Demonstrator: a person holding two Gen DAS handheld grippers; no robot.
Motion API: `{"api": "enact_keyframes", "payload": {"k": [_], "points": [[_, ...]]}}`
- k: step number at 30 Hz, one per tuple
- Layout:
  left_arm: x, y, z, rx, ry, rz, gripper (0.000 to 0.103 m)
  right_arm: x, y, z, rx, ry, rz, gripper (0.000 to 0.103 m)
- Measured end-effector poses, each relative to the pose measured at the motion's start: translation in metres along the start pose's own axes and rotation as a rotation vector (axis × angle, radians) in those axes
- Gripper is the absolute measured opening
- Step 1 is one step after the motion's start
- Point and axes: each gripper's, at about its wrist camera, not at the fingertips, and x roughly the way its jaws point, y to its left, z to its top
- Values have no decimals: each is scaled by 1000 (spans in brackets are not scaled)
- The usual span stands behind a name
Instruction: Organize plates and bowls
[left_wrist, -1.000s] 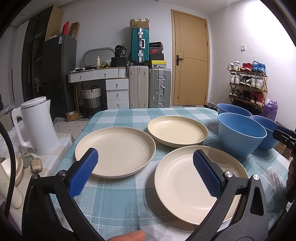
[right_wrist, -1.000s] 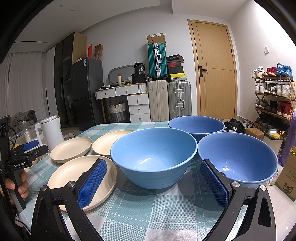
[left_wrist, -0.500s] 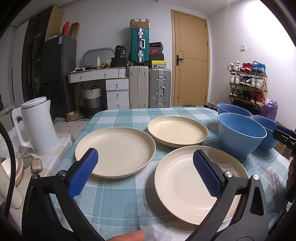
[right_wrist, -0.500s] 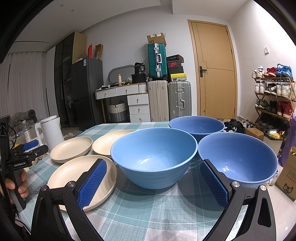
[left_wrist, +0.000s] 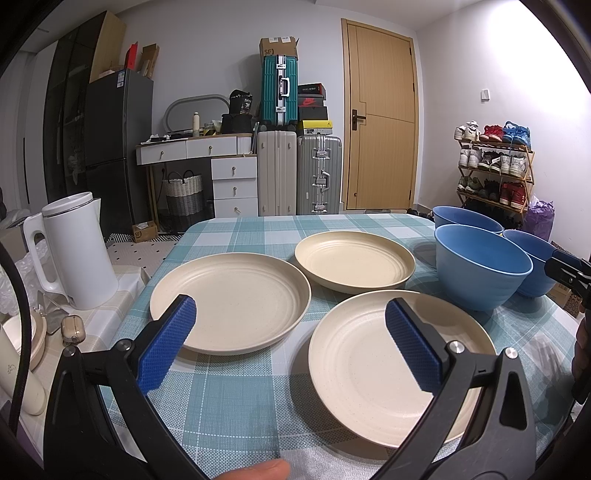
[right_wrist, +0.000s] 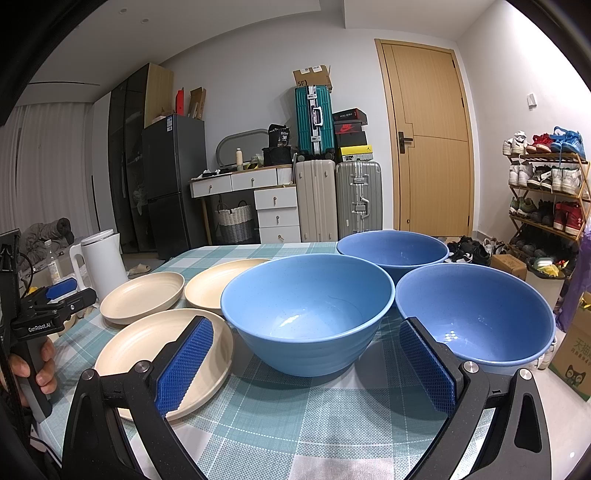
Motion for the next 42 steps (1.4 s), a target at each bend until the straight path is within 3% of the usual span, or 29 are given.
{"api": "enact_keyframes", "payload": {"k": [42], "points": [[0, 1, -2, -13, 17, 4, 102, 6, -2, 1, -3, 32, -29, 103]]}}
